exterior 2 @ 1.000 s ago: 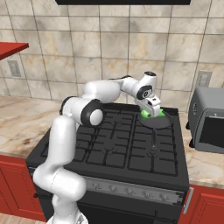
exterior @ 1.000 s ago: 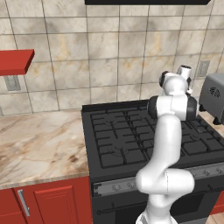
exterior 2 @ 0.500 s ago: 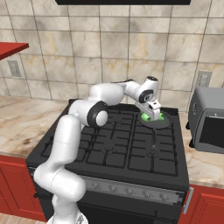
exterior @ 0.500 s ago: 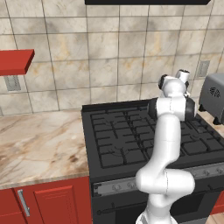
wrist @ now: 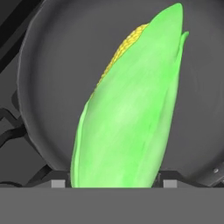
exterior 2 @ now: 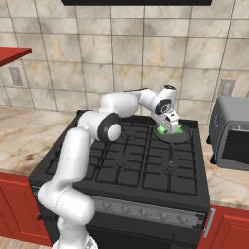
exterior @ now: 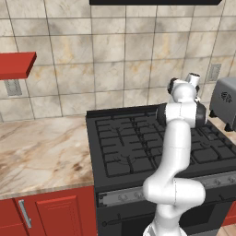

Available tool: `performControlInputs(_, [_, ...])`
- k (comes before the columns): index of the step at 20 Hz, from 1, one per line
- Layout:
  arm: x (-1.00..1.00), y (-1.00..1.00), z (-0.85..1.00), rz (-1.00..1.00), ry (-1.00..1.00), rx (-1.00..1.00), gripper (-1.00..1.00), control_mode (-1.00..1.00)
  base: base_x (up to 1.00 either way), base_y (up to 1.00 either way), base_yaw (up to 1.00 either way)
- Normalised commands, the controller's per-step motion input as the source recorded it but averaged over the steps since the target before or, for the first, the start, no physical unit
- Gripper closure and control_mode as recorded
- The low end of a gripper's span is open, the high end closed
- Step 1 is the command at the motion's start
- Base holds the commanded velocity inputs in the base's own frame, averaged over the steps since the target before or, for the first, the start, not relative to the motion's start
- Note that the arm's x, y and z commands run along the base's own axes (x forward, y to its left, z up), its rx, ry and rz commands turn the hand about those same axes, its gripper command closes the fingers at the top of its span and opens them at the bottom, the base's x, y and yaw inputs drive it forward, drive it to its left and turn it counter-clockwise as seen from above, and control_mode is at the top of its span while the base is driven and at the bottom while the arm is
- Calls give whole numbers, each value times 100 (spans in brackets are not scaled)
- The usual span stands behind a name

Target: Put the corn and lime in the pan. Then turn on the rear right burner and set the heat to medium.

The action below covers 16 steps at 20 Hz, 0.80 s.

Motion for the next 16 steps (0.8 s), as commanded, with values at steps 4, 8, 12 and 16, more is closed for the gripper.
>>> performControlInputs(4, [0, 1, 0, 0, 0, 0, -100, -100, 0, 0, 0])
performControlInputs(8, [-14, 7, 15, 0, 0, 0, -100, -100, 0, 0, 0])
performControlInputs(12, [-39, 11, 29, 0, -6, 0, -100, -100, 0, 0, 0])
performControlInputs(16, [-85, 16, 41, 0, -5, 0, -100, -100, 0, 0, 0])
